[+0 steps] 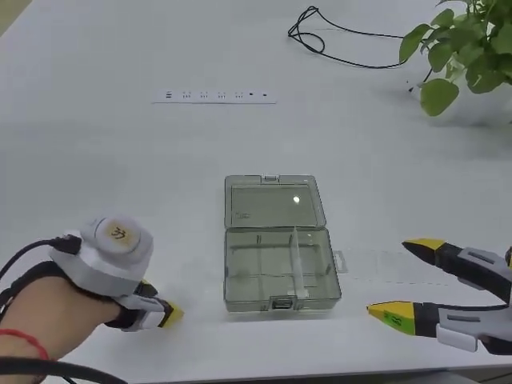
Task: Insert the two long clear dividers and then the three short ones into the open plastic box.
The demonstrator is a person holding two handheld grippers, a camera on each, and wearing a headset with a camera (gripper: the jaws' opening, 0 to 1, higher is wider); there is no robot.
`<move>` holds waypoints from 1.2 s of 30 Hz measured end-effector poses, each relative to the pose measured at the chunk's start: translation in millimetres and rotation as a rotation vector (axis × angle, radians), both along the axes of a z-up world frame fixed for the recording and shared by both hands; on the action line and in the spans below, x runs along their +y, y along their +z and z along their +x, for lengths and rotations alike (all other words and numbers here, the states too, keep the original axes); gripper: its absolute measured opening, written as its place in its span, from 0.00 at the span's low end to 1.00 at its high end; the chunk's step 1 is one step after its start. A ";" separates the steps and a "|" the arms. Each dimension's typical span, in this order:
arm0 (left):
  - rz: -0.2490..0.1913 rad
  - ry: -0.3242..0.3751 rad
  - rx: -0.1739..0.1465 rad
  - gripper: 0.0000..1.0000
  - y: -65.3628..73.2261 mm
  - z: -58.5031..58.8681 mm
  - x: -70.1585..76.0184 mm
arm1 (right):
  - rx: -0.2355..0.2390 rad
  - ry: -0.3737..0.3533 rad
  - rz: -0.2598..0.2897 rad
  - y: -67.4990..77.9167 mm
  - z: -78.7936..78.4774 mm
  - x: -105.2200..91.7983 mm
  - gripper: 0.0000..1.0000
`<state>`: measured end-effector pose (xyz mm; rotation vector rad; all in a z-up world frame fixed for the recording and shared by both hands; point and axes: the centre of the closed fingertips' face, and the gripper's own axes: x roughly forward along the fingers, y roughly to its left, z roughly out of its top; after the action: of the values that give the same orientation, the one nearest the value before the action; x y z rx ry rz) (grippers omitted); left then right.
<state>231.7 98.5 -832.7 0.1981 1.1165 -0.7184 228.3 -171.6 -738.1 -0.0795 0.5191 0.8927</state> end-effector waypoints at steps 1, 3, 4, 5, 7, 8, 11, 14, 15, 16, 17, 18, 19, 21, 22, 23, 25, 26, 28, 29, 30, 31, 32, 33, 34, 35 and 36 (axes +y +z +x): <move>-0.009 0.008 -0.002 0.30 0.9 0.9 0.0 | -0.001 0.002 -0.004 0.0 -0.1 0.4 0.75; -0.042 0.034 -0.008 0.30 7.7 0.6 -2.2 | -0.003 0.006 -0.006 0.9 0.3 1.0 0.75; -0.053 0.042 -0.010 0.30 11.0 0.1 -3.7 | -0.003 0.007 -0.007 1.1 0.3 1.1 0.75; -0.064 0.050 -0.012 0.30 13.8 -0.3 -4.8 | -0.006 0.010 -0.009 1.4 0.4 1.2 0.75; -0.099 0.073 -0.018 0.30 20.4 -0.1 -7.5 | -0.005 0.013 -0.013 1.6 0.2 1.1 0.75; -0.112 0.080 -0.022 0.30 22.8 0.6 -8.1 | -0.004 0.015 -0.019 1.3 0.0 0.9 0.75; -0.153 0.109 -0.038 0.30 32.4 3.0 -9.7 | -0.002 0.017 -0.020 3.6 -1.4 3.5 0.75; -0.203 0.133 -0.054 0.30 42.7 4.8 -15.5 | 0.001 0.017 -0.020 7.2 -3.0 8.3 0.74; -0.218 0.137 -0.058 0.30 45.5 5.2 -17.3 | 0.002 0.017 -0.020 8.1 -3.4 9.8 0.74; -0.238 0.141 -0.067 0.30 50.1 5.9 -20.4 | 0.003 0.019 -0.021 9.4 -3.9 12.2 0.74; -0.248 0.144 -0.071 0.30 52.7 6.1 -22.1 | 0.004 0.020 -0.020 10.4 -4.0 13.8 0.74; -0.264 0.147 -0.078 0.30 56.5 6.5 -25.1 | 0.006 0.019 -0.014 12.4 -4.1 16.6 0.73; -0.274 0.145 -0.084 0.30 59.0 6.6 -27.4 | 0.008 0.017 -0.011 13.6 -3.9 18.5 0.73; -0.298 0.147 -0.097 0.30 64.4 7.4 -32.5 | 0.018 0.012 -0.007 15.8 -3.5 23.5 0.72; -0.312 0.146 -0.104 0.30 67.1 7.9 -35.4 | 0.017 0.012 -0.007 16.8 -3.4 25.5 0.72; -0.321 0.147 -0.107 0.30 69.0 8.0 -37.3 | 0.017 0.012 -0.006 18.9 -3.1 29.0 0.71; -0.342 0.148 -0.112 0.30 72.3 8.3 -41.6 | 0.035 0.007 0.002 21.1 -3.1 34.1 0.69; -0.358 0.147 -0.116 0.30 75.3 8.5 -45.1 | 0.032 0.009 0.005 23.7 -2.4 37.8 0.68; -0.374 0.149 -0.120 0.30 78.4 9.0 -48.8 | 0.026 0.008 0.014 28.3 -1.1 43.3 0.66; -0.388 0.150 -0.121 0.30 80.5 9.3 -51.8 | 0.044 -0.007 0.027 30.8 0.2 47.2 0.65; -0.397 0.150 -0.125 0.30 82.1 9.7 -53.8 | 0.057 -0.013 0.036 32.1 0.7 49.7 0.64; -0.413 0.151 -0.133 0.30 85.1 10.5 -57.0 | 0.051 -0.016 0.051 36.4 2.5 54.0 0.62; -0.424 0.153 -0.132 0.30 86.8 10.3 -59.3 | 0.056 -0.021 0.067 39.5 3.4 57.8 0.61; -0.435 0.151 -0.135 0.30 89.0 10.1 -62.2 | 0.081 -0.032 0.090 41.1 3.9 58.2 0.60; -0.441 0.150 -0.138 0.30 90.1 10.1 -63.9 | 0.083 -0.032 0.096 42.2 4.8 58.3 0.59; -0.447 0.150 -0.139 0.30 91.3 9.9 -65.8 | 0.075 -0.029 0.098 44.3 5.5 60.9 0.59; -0.463 0.147 -0.143 0.30 94.0 9.7 -69.3 | 0.072 -0.029 0.106 47.7 6.7 66.5 0.58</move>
<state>241.3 29.3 -738.8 -0.2213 0.7944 -0.7979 235.0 -105.0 -690.4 0.0569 0.5375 0.8958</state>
